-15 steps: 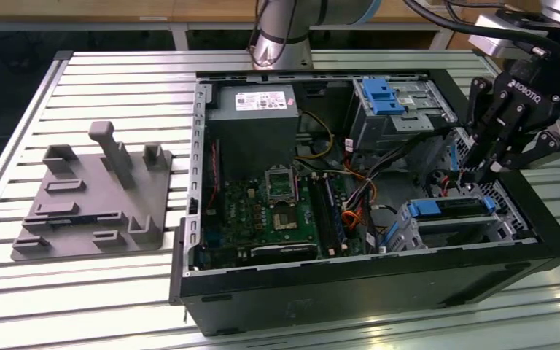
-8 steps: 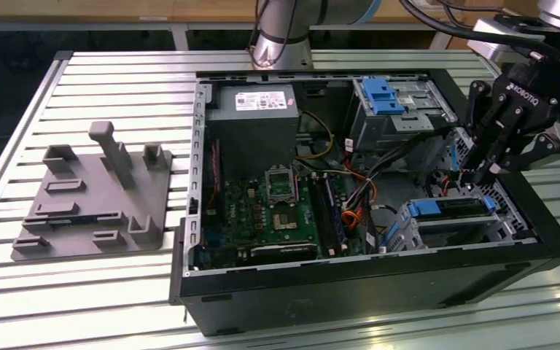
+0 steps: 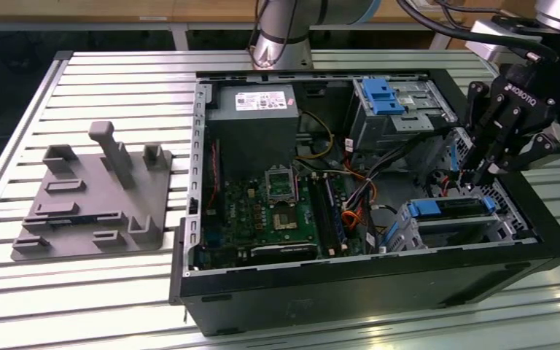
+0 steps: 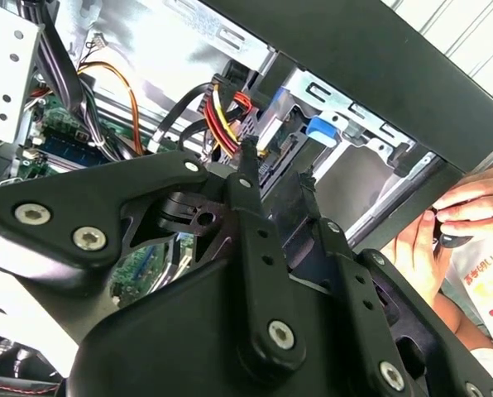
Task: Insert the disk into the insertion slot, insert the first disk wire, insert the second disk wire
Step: 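Insert the first disk wire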
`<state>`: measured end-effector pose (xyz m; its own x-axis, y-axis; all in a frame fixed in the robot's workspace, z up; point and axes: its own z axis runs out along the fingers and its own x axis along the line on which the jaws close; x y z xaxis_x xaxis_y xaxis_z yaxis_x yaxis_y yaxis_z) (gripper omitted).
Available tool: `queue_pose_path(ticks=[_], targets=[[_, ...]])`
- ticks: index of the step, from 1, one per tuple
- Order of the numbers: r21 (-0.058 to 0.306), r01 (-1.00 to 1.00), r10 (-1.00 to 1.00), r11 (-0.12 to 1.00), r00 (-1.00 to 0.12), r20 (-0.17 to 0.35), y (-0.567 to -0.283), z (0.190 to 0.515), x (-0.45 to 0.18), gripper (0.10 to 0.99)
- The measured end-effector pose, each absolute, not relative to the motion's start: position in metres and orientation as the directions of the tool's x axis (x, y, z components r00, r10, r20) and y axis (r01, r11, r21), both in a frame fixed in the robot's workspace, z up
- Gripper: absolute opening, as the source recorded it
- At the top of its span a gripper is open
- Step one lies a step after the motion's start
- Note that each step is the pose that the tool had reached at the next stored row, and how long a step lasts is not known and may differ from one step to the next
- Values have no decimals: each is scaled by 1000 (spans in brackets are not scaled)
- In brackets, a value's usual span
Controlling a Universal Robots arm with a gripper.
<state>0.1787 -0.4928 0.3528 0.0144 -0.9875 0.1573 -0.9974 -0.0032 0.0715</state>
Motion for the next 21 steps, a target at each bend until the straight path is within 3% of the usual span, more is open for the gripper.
queue_pose_path(ticks=[18,21], targets=[[72,-997,-987,-3,14,159,-491,348,179,337],[72,-997,-987,-3,14,159,-491,348,179,165]])
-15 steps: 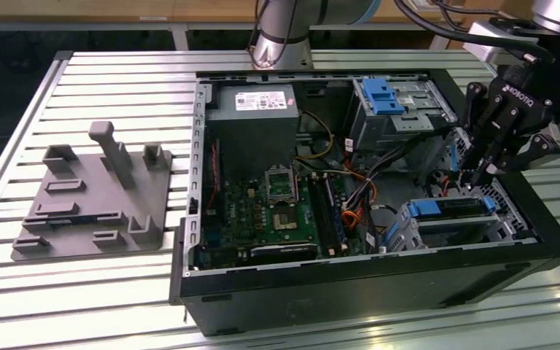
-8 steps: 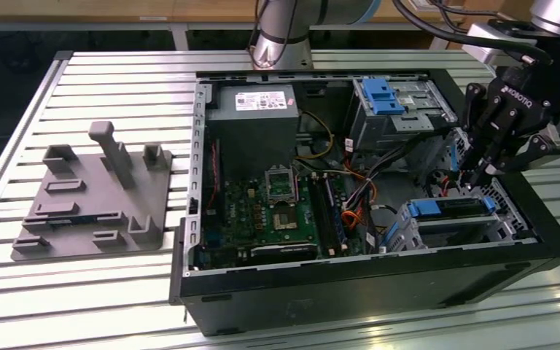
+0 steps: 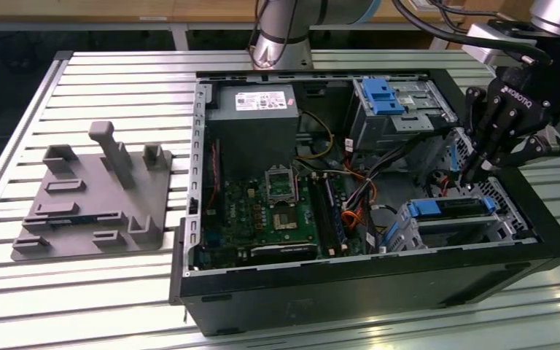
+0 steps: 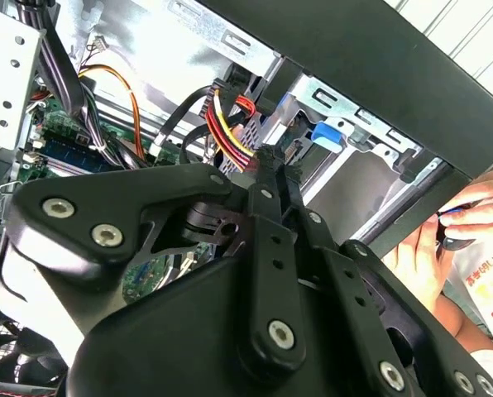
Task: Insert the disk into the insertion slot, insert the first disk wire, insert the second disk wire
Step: 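Insert the first disk wire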
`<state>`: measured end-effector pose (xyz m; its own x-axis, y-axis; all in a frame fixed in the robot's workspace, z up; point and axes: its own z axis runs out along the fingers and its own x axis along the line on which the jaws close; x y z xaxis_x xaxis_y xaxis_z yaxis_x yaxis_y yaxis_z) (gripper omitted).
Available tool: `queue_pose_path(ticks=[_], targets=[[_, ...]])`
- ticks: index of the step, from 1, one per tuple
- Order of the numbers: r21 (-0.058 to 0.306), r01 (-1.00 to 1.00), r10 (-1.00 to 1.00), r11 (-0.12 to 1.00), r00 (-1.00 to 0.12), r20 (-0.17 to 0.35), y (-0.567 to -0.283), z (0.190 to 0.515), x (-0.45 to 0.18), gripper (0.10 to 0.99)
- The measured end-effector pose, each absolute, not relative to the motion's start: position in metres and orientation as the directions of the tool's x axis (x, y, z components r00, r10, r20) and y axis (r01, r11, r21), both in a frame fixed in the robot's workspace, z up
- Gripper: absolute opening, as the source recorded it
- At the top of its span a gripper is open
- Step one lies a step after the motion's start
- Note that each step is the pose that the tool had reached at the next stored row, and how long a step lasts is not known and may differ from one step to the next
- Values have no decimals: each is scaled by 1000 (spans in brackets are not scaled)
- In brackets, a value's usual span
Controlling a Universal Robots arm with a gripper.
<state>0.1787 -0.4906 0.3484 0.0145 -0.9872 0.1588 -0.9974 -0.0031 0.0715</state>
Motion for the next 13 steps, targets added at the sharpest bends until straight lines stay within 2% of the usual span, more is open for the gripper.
queue_pose_path(ticks=[13], targets=[[72,-997,-986,-9,21,163,-487,348,179,165]])
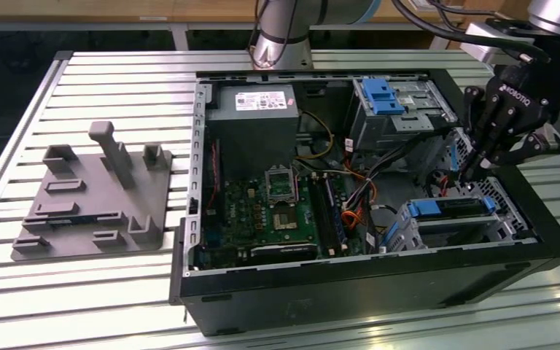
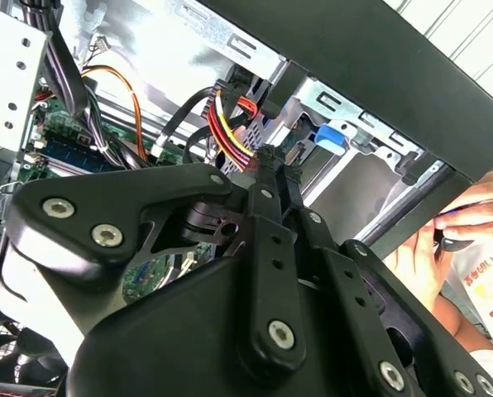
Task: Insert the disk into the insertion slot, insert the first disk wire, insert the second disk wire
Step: 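Insert the first disk wire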
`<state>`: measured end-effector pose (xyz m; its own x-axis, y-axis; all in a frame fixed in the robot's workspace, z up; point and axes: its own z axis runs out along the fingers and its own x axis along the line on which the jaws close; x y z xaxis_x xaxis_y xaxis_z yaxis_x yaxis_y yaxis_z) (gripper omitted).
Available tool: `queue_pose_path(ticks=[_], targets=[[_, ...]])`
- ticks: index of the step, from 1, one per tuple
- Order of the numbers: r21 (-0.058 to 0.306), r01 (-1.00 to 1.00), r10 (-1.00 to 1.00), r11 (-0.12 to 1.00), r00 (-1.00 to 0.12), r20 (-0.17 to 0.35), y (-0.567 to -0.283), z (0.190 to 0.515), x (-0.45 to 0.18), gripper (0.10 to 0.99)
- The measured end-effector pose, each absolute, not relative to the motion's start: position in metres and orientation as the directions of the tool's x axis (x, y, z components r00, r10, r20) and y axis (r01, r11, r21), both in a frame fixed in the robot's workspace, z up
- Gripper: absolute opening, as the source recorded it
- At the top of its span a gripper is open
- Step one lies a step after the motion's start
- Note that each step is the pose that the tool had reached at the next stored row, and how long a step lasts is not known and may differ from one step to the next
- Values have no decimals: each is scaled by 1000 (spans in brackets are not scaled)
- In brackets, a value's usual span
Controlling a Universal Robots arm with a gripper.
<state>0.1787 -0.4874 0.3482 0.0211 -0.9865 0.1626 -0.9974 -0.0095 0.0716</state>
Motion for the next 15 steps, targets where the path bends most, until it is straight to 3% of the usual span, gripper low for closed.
queue_pose_path(ticks=[15], targets=[[67,-998,-989,-11,21,145,-507,348,176,165]])
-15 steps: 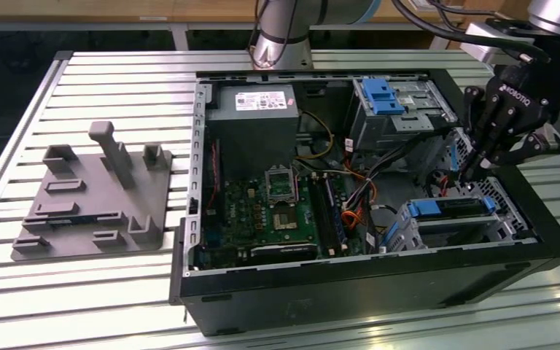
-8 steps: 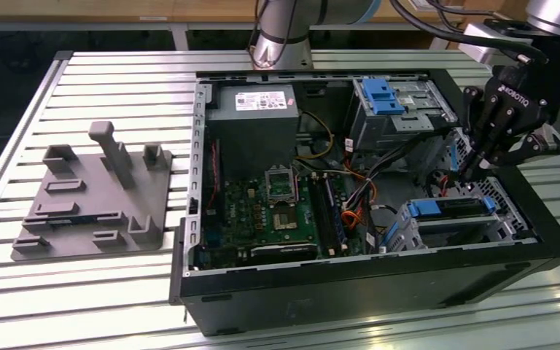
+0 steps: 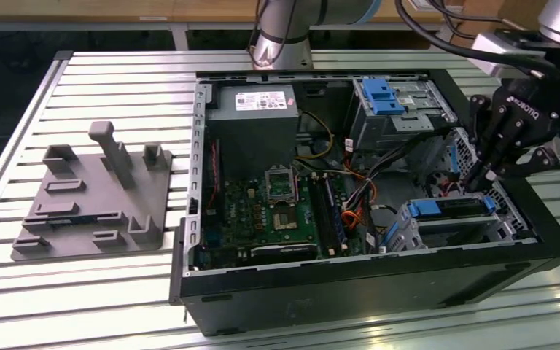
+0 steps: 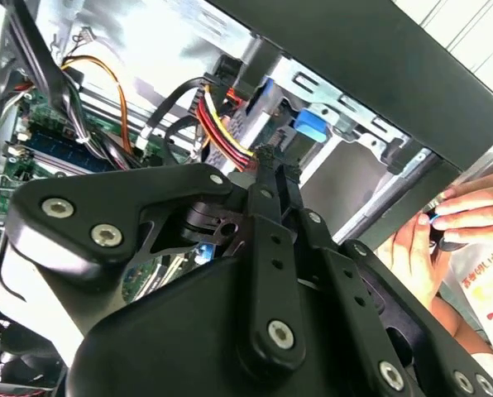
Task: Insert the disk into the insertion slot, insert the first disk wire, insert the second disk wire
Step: 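Insert the first disk wire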
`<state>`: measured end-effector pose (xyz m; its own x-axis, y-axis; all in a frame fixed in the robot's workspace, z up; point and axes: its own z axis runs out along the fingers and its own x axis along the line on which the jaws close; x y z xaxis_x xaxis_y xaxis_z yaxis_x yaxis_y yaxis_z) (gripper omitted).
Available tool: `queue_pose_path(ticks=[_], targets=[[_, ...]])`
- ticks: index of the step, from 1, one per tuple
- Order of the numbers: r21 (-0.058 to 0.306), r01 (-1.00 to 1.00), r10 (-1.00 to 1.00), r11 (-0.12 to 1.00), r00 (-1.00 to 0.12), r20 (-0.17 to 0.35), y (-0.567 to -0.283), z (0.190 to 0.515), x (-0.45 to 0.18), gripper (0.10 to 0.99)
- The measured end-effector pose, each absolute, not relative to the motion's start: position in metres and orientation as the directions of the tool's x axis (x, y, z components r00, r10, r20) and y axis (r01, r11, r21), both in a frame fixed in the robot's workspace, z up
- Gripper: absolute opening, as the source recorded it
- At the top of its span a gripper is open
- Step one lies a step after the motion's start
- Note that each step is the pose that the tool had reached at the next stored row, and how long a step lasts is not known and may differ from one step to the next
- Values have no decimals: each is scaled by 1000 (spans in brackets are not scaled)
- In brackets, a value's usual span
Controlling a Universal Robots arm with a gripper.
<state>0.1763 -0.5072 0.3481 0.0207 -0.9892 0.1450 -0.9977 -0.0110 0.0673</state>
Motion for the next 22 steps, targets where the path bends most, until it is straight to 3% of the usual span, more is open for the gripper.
queue_pose_path(ticks=[10,22], targets=[[65,-998,-995,-15,21,93,-519,346,176,165],[60,-998,-997,-16,20,70,-523,345,176,165]])
